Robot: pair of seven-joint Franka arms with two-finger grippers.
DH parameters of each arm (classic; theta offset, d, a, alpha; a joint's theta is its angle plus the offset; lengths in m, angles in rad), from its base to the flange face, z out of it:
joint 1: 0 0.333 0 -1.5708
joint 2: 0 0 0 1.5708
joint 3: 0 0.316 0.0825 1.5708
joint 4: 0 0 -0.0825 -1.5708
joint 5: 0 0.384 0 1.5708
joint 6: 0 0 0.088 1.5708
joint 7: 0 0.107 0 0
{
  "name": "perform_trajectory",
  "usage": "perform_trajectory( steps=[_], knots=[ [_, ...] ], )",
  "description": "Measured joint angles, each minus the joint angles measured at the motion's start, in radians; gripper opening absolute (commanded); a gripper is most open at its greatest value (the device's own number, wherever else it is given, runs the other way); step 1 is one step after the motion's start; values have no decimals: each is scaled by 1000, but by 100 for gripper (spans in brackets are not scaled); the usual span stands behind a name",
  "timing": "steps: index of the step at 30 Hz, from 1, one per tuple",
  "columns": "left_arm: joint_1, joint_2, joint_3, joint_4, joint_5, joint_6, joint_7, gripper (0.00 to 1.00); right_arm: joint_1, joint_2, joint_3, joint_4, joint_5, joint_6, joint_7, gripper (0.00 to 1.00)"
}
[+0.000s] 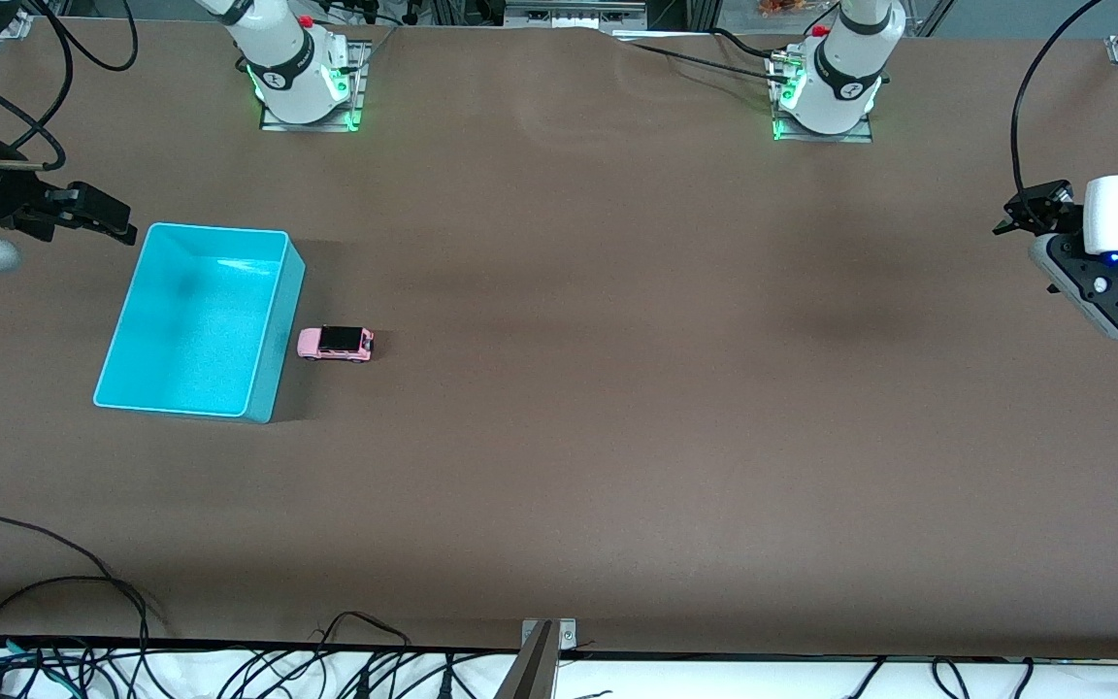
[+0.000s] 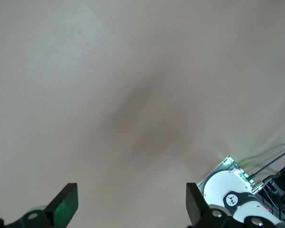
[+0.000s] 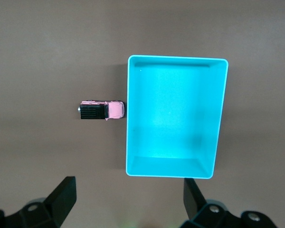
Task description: Wind and store pink jeep toy
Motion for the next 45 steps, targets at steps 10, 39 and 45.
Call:
perform_trajectory(
  steps=[10, 39, 45],
  knots=[
    [10, -78, 12, -144, 0, 281, -25, 100, 1, 12, 2, 0, 0, -1, -1, 100],
    [-129, -245, 5, -247, 0, 222, -533, 100, 97, 284, 37, -4, 38, 136, -924, 100],
    [-146, -228, 20, -215, 0, 198, -535, 100, 98, 368, 37, -6, 54, 189, -1139, 100]
  ],
)
